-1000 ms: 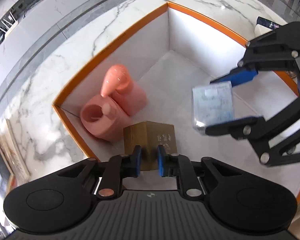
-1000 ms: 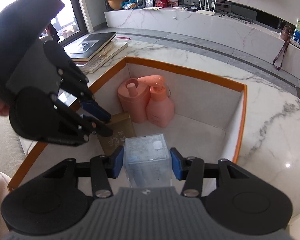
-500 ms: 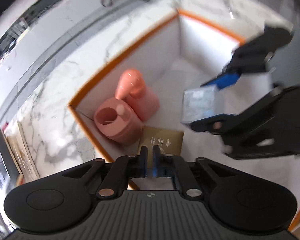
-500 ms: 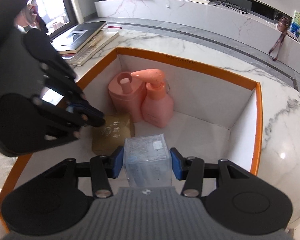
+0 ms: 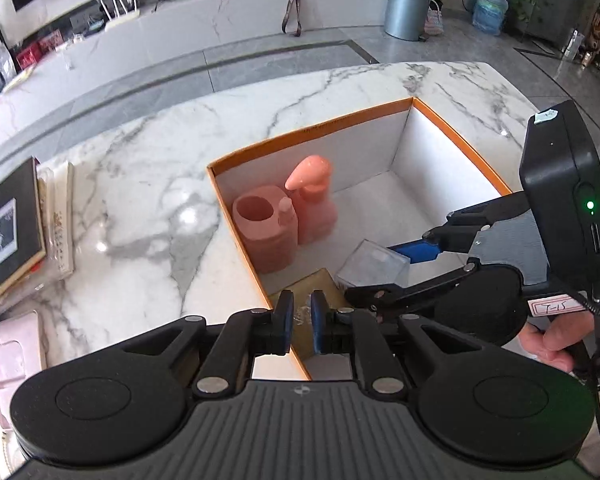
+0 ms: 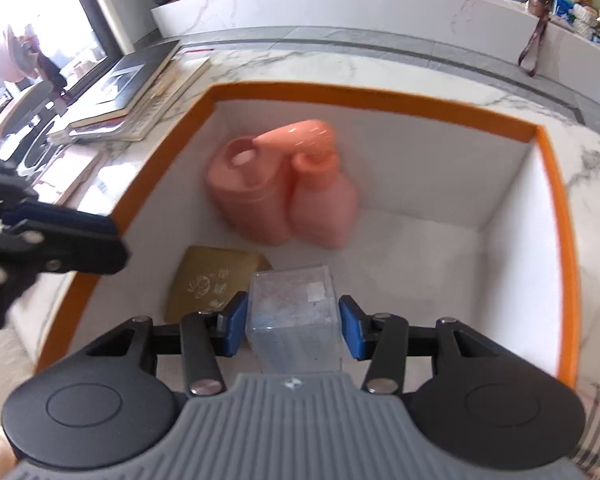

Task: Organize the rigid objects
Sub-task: 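Open both tools to release the boxes inside the orange box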

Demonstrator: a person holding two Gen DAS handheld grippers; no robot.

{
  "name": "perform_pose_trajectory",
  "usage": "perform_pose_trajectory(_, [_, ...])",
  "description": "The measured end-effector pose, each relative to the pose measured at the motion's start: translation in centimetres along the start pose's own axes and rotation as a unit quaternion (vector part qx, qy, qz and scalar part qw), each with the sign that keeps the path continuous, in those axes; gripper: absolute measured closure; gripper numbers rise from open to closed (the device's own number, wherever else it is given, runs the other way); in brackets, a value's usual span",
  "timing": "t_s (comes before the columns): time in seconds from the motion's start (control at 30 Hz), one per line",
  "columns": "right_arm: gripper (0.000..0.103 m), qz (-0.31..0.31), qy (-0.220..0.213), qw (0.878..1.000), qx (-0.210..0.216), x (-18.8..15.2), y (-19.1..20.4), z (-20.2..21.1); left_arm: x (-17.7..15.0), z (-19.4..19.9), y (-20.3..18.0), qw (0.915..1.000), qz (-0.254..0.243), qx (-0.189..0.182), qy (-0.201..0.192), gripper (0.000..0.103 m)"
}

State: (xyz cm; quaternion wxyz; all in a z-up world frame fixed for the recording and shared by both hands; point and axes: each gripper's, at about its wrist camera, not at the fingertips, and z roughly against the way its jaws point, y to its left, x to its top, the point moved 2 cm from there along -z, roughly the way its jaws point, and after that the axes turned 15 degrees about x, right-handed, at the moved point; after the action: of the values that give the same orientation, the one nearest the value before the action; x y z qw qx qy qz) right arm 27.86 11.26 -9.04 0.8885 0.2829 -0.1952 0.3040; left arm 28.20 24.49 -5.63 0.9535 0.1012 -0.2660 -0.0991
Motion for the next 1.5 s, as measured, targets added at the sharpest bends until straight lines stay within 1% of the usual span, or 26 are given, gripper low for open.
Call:
perform_pose_trajectory(0.03, [0.054,0.004,-0.002,1.000,0.002,-0.1,0.0,0.1,0.0,-0.3,-0.8,1.0000,-0.001,0.002,-0.009,0.086])
perform_pose_trajectory(0.07, [0.054,0.007,-0.003,1.000,0.002,-0.1,-0.2,0.1,-0.6,1.0,-1.0,0.9998,-0.002,0.004,-0.020,0.078])
perform_pose_trajectory(0.1, [0.054,0.004,-0.006,1.000,-0.007,-0.1,-0.5,0.2,-0.7,2.7,-1.1,0.9995,-0.003,0.010,-0.030,0.072])
perform_pose_trajectory(0.17, [0.054,-0.001,-0.020,0.999,-0.031,0.2,-1.0,0.4,-1.7,5.5,-1.6,0.9989,0.009,0.023,-0.040,0.071])
perform_pose_trajectory(0.2, [0.054,-0.006,-0.026,0.999,-0.032,0.3,-1.2,0.6,-1.6,6.0,-1.0,0.9989,0.016,0.023,-0.038,0.071])
perform_pose_trajectory(0.3, [0.054,-0.041,-0.037,0.998,-0.030,1.0,-2.0,0.4,-1.7,5.0,0.0,0.9987,0.051,0.006,-0.006,0.071])
perform_pose_trajectory(0.37, [0.054,-0.055,-0.034,0.997,-0.034,1.2,-2.2,-0.1,-2.0,4.4,0.4,0.9975,0.069,-0.008,0.012,0.071])
perform_pose_trajectory(0.43, [0.053,-0.069,-0.025,0.997,-0.029,1.3,-1.9,-0.7,-2.3,4.1,0.3,0.9968,0.077,-0.014,0.016,0.071])
perform_pose_trajectory(0.6, [0.052,-0.087,-0.012,0.996,-0.014,1.3,-1.8,-1.3,-2.9,3.9,-0.1,0.9963,0.079,-0.028,0.018,0.071])
perform_pose_trajectory(0.7, [0.051,-0.092,-0.005,0.996,0.005,1.1,-1.9,-1.2,-3.0,3.9,-0.1,0.9957,0.085,-0.035,0.013,0.071])
perform_pose_trajectory(0.73, [0.049,-0.088,-0.004,0.996,0.014,1.0,-1.9,-1.0,-3.0,3.9,-0.1,0.9955,0.086,-0.037,0.012,0.071])
perform_pose_trajectory(0.77, [0.045,-0.081,0.000,0.996,0.027,0.9,-1.7,-0.7,-3.0,4.0,-0.1,0.9954,0.087,-0.038,0.011,0.071])
perform_pose_trajectory(0.9, [0.038,-0.049,0.022,0.997,0.051,0.5,-0.6,0.1,-3.2,4.2,-0.1,0.9949,0.091,-0.043,0.009,0.071])
perform_pose_trajectory(0.93, [0.034,-0.039,0.033,0.997,0.055,0.3,-0.3,0.1,-3.3,4.2,-0.2,0.9947,0.092,-0.044,0.009,0.071])
perform_pose_trajectory(0.97, [0.027,-0.028,0.043,0.997,0.056,0.1,0.1,-0.1,-3.3,4.2,-0.2,0.9945,0.094,-0.045,0.010,0.071])
perform_pose_trajectory(1.03, [0.023,0.001,0.062,0.997,0.042,-0.2,0.6,-0.9,-3.4,4.3,-0.2,0.9944,0.095,-0.045,0.010,0.071])
perform_pose_trajectory(1.07, [0.024,0.014,0.074,0.997,0.024,-0.5,1.0,-1.4,-3.4,4.3,-0.2,0.9944,0.096,-0.044,0.010,0.071])
perform_pose_trajectory(1.1, [0.025,0.024,0.085,0.996,0.005,-0.6,1.3,-2.0,-3.5,4.4,-0.2,0.9944,0.095,-0.044,0.009,0.071])
perform_pose_trajectory(1.13, [0.029,0.029,0.091,0.995,-0.005,-0.6,1.5,-2.5,-3.5,4.4,-0.2,0.9944,0.096,-0.044,0.009,0.071])
perform_pose_trajectory(1.17, [0.031,0.027,0.093,0.995,-0.006,-0.6,1.6,-2.9,-3.5,4.5,-0.2,0.9943,0.096,-0.045,0.008,0.071])
perform_pose_trajectory(1.27, [0.029,-0.006,0.087,0.996,-0.009,-0.3,1.3,-3.5,-3.6,4.5,-0.1,0.9941,0.097,-0.048,0.009,0.071])
perform_pose_trajectory(1.4, [0.029,-0.043,0.066,0.997,-0.016,0.1,0.9,-3.6,-3.6,4.4,0.0,0.9938,0.096,-0.056,0.010,0.074])
perform_pose_trajectory(1.47, [0.029,-0.052,0.057,0.997,-0.018,0.5,0.6,-3.7,-3.6,4.5,-0.1,0.9939,0.094,-0.056,0.004,0.077])
perform_pose_trajectory(1.5, [0.029,-0.049,0.054,0.997,-0.018,0.7,0.6,-3.8,-3.6,4.6,-0.1,0.9941,0.093,-0.056,0.002,0.077])
